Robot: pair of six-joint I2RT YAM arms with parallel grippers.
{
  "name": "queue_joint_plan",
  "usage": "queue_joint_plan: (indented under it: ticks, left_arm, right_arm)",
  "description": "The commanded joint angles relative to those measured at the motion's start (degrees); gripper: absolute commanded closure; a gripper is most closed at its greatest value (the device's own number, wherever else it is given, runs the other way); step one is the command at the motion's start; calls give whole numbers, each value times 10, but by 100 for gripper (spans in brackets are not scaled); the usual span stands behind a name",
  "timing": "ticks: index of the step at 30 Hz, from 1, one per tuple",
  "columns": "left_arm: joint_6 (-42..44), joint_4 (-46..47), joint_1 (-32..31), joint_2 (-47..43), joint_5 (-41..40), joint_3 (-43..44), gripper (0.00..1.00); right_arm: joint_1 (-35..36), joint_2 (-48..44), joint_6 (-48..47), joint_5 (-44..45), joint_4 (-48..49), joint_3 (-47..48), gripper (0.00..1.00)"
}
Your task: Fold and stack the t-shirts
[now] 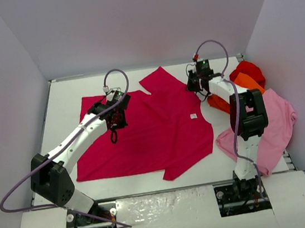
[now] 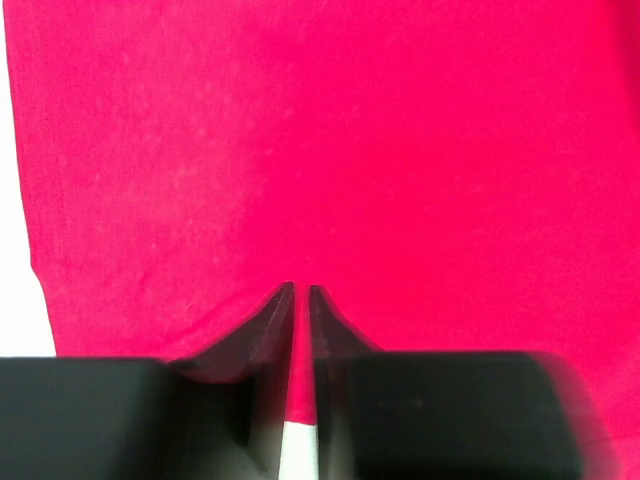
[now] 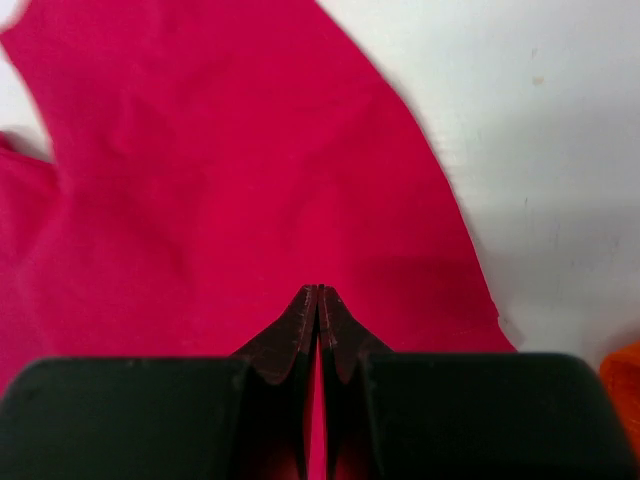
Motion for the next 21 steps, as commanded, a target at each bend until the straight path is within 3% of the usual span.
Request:
queue_joint_plan:
  ticks: [1, 5, 13, 21]
  left_arm:
    - [17, -23, 9, 9, -8, 16, 81]
    - [13, -14, 16, 12, -1, 0, 70]
    - [13, -22, 18, 11, -4, 0, 67]
    - [9, -29, 29, -5, -7, -21, 65]
  right_arm:
    - [2, 12, -8, 12, -1, 10, 100]
    - [1, 41, -4, 4, -4, 17, 100]
    - [-3, 61, -4, 61, -13, -1, 100]
    - [-14, 69, -6, 191, -70, -3, 100]
